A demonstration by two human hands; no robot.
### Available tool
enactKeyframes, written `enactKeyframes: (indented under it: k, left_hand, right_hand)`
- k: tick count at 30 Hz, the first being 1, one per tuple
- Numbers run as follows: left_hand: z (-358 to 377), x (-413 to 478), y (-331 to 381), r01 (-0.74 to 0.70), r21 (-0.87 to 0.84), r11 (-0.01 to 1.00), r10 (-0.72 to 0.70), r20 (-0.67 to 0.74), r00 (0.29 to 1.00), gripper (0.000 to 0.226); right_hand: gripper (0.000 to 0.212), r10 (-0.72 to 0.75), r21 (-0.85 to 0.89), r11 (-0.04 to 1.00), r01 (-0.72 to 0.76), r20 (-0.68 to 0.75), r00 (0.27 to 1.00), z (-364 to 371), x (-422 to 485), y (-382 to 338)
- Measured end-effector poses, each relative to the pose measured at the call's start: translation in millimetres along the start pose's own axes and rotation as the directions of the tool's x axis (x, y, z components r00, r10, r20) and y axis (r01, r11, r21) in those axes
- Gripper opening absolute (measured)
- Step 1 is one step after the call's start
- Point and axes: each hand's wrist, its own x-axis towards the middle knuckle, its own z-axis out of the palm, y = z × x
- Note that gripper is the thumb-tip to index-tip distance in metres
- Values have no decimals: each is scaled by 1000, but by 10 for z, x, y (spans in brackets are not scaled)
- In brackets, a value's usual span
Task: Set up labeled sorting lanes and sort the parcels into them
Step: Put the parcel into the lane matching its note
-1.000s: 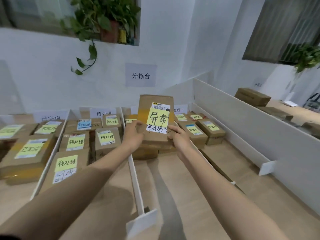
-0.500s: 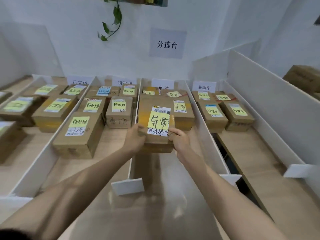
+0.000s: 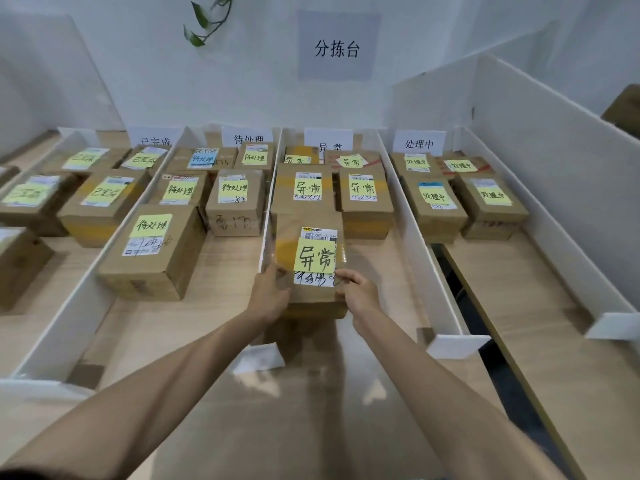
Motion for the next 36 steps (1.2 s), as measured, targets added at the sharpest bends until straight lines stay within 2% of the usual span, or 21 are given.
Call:
enactKeyframes:
  k: [11, 17, 25, 31, 36]
  left_hand:
    - [190, 286, -164, 143, 26, 989, -144, 33, 989, 40]
    - [227, 394, -231, 157, 55, 986, -160, 58, 985, 40]
    - [291, 453, -175, 121, 173, 977, -126, 19, 992, 44]
    - [313, 424, -212, 6, 247, 969, -1, -20, 1000, 40]
    - [190, 469, -202, -21, 240, 970, 2, 78, 997, 44]
  right_hand:
    - [39, 70, -24, 997, -70, 21, 997, 125, 287, 153]
    - [40, 92, -11, 996, -91, 46, 995, 226, 366, 139]
    - [38, 68, -33, 997, -67, 27, 997, 347, 444, 86]
    - [38, 46, -90, 995, -44, 27, 999, 420, 462, 62]
    - [47, 47, -260, 966, 1, 179, 983, 322, 406, -98]
